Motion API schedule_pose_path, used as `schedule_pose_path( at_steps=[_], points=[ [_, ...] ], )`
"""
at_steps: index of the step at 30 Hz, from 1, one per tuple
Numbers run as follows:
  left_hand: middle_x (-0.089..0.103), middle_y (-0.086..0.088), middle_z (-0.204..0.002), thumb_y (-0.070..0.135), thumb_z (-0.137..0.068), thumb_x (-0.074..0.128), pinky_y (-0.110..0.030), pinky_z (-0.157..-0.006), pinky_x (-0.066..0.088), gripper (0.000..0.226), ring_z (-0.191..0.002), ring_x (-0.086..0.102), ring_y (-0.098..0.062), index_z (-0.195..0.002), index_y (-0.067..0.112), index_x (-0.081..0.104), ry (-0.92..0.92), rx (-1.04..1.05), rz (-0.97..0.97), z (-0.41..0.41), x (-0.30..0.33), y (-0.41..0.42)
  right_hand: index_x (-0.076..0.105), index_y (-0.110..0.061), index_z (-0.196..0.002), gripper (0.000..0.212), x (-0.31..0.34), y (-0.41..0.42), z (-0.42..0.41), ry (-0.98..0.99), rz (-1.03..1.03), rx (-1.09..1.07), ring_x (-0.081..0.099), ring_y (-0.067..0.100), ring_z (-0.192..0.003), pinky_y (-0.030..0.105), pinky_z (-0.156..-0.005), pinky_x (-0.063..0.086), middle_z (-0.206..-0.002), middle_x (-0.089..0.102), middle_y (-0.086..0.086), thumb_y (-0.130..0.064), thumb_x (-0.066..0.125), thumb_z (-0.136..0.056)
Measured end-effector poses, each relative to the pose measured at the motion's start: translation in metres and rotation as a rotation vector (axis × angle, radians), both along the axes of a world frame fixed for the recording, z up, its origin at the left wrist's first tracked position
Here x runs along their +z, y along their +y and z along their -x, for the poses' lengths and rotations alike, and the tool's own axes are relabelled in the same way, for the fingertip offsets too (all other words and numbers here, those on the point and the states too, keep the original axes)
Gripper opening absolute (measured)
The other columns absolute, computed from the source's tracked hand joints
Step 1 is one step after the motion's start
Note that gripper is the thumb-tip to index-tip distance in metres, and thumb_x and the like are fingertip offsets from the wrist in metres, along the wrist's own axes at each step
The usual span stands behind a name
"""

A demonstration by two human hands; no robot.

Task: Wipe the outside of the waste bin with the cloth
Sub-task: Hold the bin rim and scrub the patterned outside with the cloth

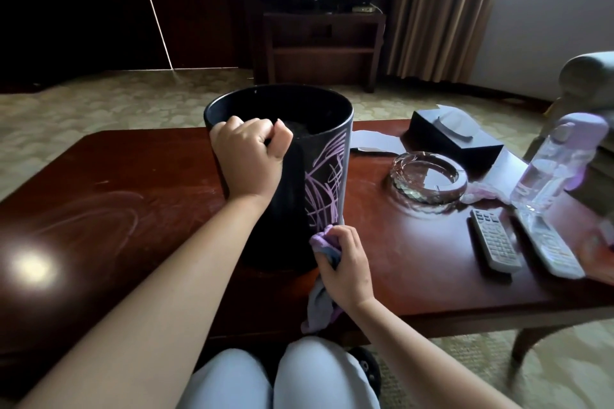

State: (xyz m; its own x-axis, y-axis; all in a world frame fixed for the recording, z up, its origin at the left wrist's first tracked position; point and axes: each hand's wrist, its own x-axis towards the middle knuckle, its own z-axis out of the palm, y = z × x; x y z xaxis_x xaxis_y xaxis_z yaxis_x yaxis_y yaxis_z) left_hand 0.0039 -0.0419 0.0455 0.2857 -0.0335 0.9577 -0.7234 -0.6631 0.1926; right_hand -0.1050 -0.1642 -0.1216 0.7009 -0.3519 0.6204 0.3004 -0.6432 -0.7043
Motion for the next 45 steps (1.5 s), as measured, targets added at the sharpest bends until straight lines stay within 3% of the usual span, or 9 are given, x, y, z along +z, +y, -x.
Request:
schedule_pose_path(
  at_steps=[10,15,19,23,27,32,35,40,45],
  points=[
    [0.017,0.008,-0.049,0.024,-0.086,0.046,-0.027,-0.061,0.009,0.044,-0.050,0.024,-0.017,-0.050,0.018,0.023,0.002,-0.004,-0.007,-0.001,0.001,0.000,0.055,-0.019,-0.097,0.018,0.009,-0.004,-0.007,0.040,-0.229,-0.149,0.055,0.011,-0.086,0.018,-0.078,0.044,-0.095,0.060,-0.002,-0.012,0.066,-0.084],
    [0.017,0.009,-0.049,0.023,-0.086,0.047,-0.027,-0.060,0.010,0.043,-0.050,0.024,-0.017,-0.050,0.018,0.023,-0.005,0.002,0.003,0.001,0.000,-0.001,0.055,-0.011,-0.094,0.016,0.013,0.001,-0.002,-0.041,-0.052,-0.004,0.053,0.009,-0.090,0.013,-0.082,0.041,-0.098,0.055,0.000,-0.008,0.067,-0.082],
    [0.019,0.008,-0.048,0.025,-0.086,0.046,-0.027,-0.061,0.011,0.044,-0.050,0.026,-0.017,-0.050,0.017,0.024,0.012,0.004,-0.007,0.000,0.001,0.000,0.051,-0.026,-0.094,0.025,0.019,-0.003,-0.012,0.007,-0.307,-0.144,0.052,0.005,-0.085,0.014,-0.077,0.038,-0.094,0.058,-0.001,-0.009,0.066,-0.083],
    [0.018,0.008,-0.050,0.024,-0.086,0.046,-0.027,-0.061,0.011,0.043,-0.050,0.025,-0.017,-0.051,0.018,0.023,-0.010,0.006,0.003,0.000,-0.001,-0.002,0.055,-0.011,-0.094,0.016,0.020,0.013,-0.004,-0.071,-0.138,-0.049,0.051,0.008,-0.088,0.011,-0.081,0.039,-0.095,0.054,-0.001,-0.010,0.065,-0.081],
    [0.019,0.007,-0.048,0.025,-0.086,0.046,-0.027,-0.061,0.010,0.043,-0.050,0.025,-0.017,-0.050,0.018,0.024,0.007,0.003,-0.011,0.000,0.000,0.000,0.052,-0.022,-0.094,0.022,0.020,0.009,-0.010,-0.008,-0.377,-0.160,0.052,0.006,-0.085,0.017,-0.079,0.038,-0.093,0.057,0.000,-0.010,0.066,-0.083],
    [0.019,0.008,-0.049,0.023,-0.086,0.046,-0.028,-0.060,0.010,0.043,-0.050,0.025,-0.017,-0.050,0.018,0.024,-0.008,0.008,-0.006,0.000,0.000,-0.001,0.056,-0.015,-0.092,0.024,0.024,0.025,-0.003,-0.076,-0.151,-0.036,0.049,0.002,-0.086,0.009,-0.080,0.038,-0.093,0.053,-0.001,-0.001,0.067,-0.075],
    [0.017,0.009,-0.050,0.023,-0.086,0.046,-0.027,-0.061,0.009,0.043,-0.050,0.024,-0.017,-0.051,0.018,0.023,-0.004,0.003,-0.014,0.000,0.001,0.001,0.052,-0.033,-0.089,0.039,0.027,0.023,-0.010,-0.047,-0.392,-0.173,0.049,0.002,-0.084,0.005,-0.078,0.035,-0.091,0.054,-0.005,-0.001,0.069,-0.078],
    [0.017,0.010,-0.051,0.022,-0.086,0.046,-0.027,-0.061,0.009,0.043,-0.051,0.023,-0.016,-0.051,0.018,0.023,-0.022,0.000,-0.009,0.001,0.001,-0.001,0.059,-0.017,-0.093,0.023,0.024,0.026,-0.005,-0.059,-0.271,-0.116,0.051,-0.003,-0.086,0.005,-0.078,0.036,-0.092,0.054,-0.008,-0.003,0.068,-0.077],
    [0.017,0.010,-0.050,0.023,-0.086,0.045,-0.027,-0.061,0.010,0.043,-0.051,0.024,-0.017,-0.051,0.018,0.022,0.001,-0.003,-0.008,0.001,0.001,0.000,0.058,-0.020,-0.097,0.024,0.030,0.016,-0.011,-0.025,-0.491,-0.172,0.054,0.007,-0.088,0.003,-0.077,0.036,-0.096,0.057,-0.002,-0.004,0.067,-0.082]
  ],
)
